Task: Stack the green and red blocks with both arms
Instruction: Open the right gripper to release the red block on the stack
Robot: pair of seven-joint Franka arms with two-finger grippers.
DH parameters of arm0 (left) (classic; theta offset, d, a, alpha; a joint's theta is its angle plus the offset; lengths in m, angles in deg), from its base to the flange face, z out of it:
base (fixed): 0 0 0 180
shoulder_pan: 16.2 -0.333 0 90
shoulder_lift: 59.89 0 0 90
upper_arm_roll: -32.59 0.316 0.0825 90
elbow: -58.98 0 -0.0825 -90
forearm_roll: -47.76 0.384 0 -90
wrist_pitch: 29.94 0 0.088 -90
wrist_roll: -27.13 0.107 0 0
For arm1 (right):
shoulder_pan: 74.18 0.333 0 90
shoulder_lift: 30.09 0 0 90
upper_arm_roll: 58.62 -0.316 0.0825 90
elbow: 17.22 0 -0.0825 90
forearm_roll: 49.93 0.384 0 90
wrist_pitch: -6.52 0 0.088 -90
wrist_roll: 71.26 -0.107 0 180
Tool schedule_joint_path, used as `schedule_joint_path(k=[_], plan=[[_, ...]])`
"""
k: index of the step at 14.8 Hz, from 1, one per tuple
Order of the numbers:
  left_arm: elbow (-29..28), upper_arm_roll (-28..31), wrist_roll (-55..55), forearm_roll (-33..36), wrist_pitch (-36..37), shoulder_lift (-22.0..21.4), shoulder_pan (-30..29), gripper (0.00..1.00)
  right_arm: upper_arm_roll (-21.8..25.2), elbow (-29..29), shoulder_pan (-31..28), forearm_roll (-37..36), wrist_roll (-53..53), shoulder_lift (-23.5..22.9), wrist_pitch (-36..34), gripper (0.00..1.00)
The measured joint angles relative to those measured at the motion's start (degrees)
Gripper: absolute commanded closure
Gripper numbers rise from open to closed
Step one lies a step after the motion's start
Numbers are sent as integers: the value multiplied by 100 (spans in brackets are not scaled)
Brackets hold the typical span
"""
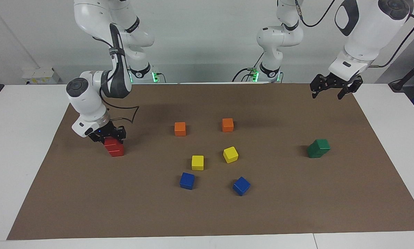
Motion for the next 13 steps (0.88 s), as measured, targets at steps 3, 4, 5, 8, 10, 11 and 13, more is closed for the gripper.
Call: schedule_joint_path(k=[3,4,5,8,10,11,13], plan=[[46,9,0,-41,11,3,0,0,-1,-6,0,0,0,-7,0,0],[54,9,0,-90,13,4,0,0,-1,-9,0,0,0,-8,0,0],[55,9,0,-118,23,5,1,0,-1,-14,0,0,0,-8,0,0],[61,25,0,-129,126,4,0,0,-1,-55,0,0,-1,-9,-9,0],[61,26,0,-130,142,4,1,0,-2,-151,0,0,-4,-10,-90,0],[61,23,0,-130,142,3,2,0,-3,-242,1,0,-5,-11,-189,0],[61,14,0,-130,141,-1,4,0,-9,-544,1,0,-6,-9,-525,0]])
